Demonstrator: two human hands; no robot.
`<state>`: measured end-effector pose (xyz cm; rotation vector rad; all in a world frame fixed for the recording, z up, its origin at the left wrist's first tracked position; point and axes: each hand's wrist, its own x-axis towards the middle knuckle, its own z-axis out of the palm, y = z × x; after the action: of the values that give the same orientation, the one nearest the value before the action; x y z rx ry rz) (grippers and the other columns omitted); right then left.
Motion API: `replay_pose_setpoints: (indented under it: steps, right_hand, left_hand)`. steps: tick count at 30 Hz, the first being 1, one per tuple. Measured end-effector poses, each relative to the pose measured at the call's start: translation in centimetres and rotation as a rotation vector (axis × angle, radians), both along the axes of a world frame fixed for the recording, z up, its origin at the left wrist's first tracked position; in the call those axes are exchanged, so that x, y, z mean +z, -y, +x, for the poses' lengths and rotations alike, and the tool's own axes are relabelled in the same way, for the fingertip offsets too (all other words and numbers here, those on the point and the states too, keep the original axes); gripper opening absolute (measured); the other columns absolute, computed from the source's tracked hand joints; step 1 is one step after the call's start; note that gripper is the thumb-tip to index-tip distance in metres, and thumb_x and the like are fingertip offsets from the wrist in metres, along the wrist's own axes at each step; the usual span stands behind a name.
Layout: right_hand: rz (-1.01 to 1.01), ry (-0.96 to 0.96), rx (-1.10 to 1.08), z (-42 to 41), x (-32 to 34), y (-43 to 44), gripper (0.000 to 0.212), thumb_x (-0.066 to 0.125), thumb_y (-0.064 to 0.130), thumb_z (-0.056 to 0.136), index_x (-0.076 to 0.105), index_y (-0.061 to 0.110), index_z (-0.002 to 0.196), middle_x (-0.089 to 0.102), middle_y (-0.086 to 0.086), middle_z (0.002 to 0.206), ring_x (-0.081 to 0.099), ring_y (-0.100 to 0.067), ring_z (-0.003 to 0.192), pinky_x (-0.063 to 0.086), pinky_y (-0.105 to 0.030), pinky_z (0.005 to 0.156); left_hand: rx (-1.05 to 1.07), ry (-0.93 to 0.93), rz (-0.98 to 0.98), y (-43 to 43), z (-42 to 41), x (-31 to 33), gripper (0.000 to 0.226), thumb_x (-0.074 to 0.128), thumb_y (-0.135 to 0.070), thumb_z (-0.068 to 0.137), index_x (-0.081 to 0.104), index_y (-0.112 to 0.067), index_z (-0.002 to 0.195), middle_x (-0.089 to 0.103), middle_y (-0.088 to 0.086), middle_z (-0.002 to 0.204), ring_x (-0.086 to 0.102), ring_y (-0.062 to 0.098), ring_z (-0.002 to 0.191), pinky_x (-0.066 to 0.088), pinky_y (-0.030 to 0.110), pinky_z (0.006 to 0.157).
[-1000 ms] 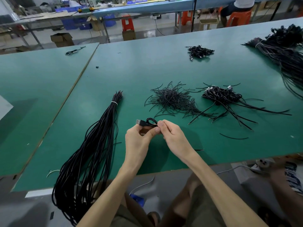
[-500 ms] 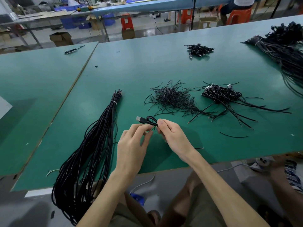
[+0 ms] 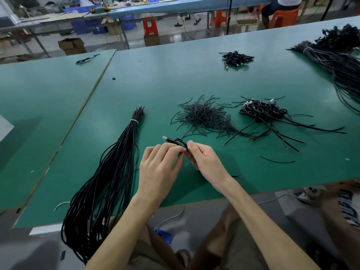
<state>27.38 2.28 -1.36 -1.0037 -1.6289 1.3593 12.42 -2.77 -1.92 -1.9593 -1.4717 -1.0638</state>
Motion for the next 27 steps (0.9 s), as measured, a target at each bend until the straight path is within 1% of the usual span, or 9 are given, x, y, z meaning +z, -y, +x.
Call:
replay_pose_setpoints:
  steps: [4, 8, 11, 14, 16, 19, 22, 25, 27]
  right_hand:
    - [0.006, 0.003, 0.001, -0.1, -0.1, 0.0, 0.045, 0.041, 0.034, 0.111, 0.046, 0.021, 0.068, 0.042, 0.014, 0.061, 0.035, -0.007, 0.059, 0.031, -0.027, 0.060]
    - [0.031, 0.011, 0.006, -0.3, -0.2, 0.1, 0.046, 0.041, 0.031, 0.111, 0.042, 0.021, 0.066, 0.039, 0.017, 0.056, 0.034, -0.003, 0.055, 0.030, -0.016, 0.055]
    - [0.043, 0.027, 0.002, -0.3, -0.2, 0.1, 0.045, 0.041, 0.032, 0.111, 0.043, 0.018, 0.068, 0.039, 0.017, 0.057, 0.033, -0.004, 0.056, 0.030, -0.018, 0.056]
    - [0.050, 0.018, -0.016, -0.3, -0.1, 0.1, 0.046, 0.041, 0.031, 0.111, 0.041, 0.020, 0.066, 0.038, 0.019, 0.056, 0.033, -0.003, 0.057, 0.030, -0.019, 0.057]
    - [0.058, 0.007, -0.028, -0.3, -0.1, 0.2, 0.046, 0.042, 0.031, 0.111, 0.042, 0.022, 0.066, 0.040, 0.020, 0.056, 0.034, -0.002, 0.057, 0.031, -0.019, 0.058]
    - [0.065, -0.020, -0.046, -0.1, 0.0, 0.2, 0.043, 0.043, 0.030, 0.111, 0.047, 0.022, 0.069, 0.045, 0.020, 0.058, 0.038, -0.001, 0.059, 0.034, -0.019, 0.060]
    - [0.085, -0.070, -0.073, 0.1, 0.0, 0.2, 0.042, 0.043, 0.027, 0.111, 0.050, 0.024, 0.070, 0.049, 0.020, 0.060, 0.042, 0.000, 0.059, 0.036, -0.015, 0.060]
    - [0.120, -0.121, -0.101, 0.3, 0.0, 0.2, 0.041, 0.043, 0.025, 0.111, 0.052, 0.023, 0.072, 0.053, 0.021, 0.062, 0.045, 0.002, 0.060, 0.038, -0.012, 0.060]
    - [0.129, -0.149, -0.107, 0.4, -0.3, 0.1, 0.039, 0.043, 0.026, 0.111, 0.053, 0.019, 0.074, 0.053, 0.018, 0.065, 0.042, 0.001, 0.062, 0.037, -0.014, 0.061]
  left_hand:
    - [0.040, 0.005, 0.060, -0.2, 0.5, -0.3, 0.011, 0.070, -0.020, 0.098, 0.074, -0.013, 0.090, 0.072, -0.004, 0.092, 0.067, 0.019, 0.075, 0.050, 0.036, 0.072]
    - [0.080, 0.075, 0.037, -0.2, 0.8, -0.4, 0.014, 0.071, -0.019, 0.095, 0.069, -0.010, 0.085, 0.067, -0.004, 0.081, 0.061, 0.018, 0.067, 0.048, 0.035, 0.071]
    - [0.121, 0.167, -0.029, -0.1, 1.5, -0.3, 0.013, 0.075, -0.019, 0.091, 0.067, -0.011, 0.085, 0.064, -0.006, 0.077, 0.056, 0.013, 0.062, 0.045, 0.032, 0.073]
    - [0.224, 0.453, -0.222, 0.2, 2.9, 0.1, 0.013, 0.076, -0.026, 0.090, 0.067, -0.016, 0.088, 0.065, -0.011, 0.074, 0.049, 0.006, 0.068, 0.045, 0.031, 0.074]
    - [0.239, 0.676, -0.359, 0.3, 3.7, 0.4, 0.011, 0.070, -0.032, 0.093, 0.066, -0.022, 0.090, 0.065, -0.013, 0.076, 0.054, 0.002, 0.075, 0.048, 0.032, 0.076]
    - [0.118, 1.075, -0.455, -0.1, 4.5, 1.0, 0.009, 0.067, -0.027, 0.097, 0.069, -0.019, 0.093, 0.073, -0.008, 0.083, 0.066, 0.003, 0.079, 0.054, 0.028, 0.077]
    - [0.043, 1.383, -0.522, -0.6, 5.4, 2.0, 0.016, 0.069, -0.020, 0.096, 0.075, -0.012, 0.084, 0.074, -0.007, 0.073, 0.065, 0.002, 0.068, 0.050, 0.016, 0.066]
    - [-0.027, 1.620, -0.688, -0.5, 5.5, 3.0, 0.029, 0.068, -0.020, 0.096, 0.073, -0.017, 0.068, 0.064, -0.002, 0.070, 0.054, 0.009, 0.063, 0.040, 0.023, 0.062]
    - [-0.169, 1.823, -0.791, -0.4, 5.4, 3.6, 0.026, 0.067, -0.017, 0.096, 0.071, -0.015, 0.071, 0.058, 0.000, 0.069, 0.050, 0.012, 0.060, 0.037, 0.027, 0.060]
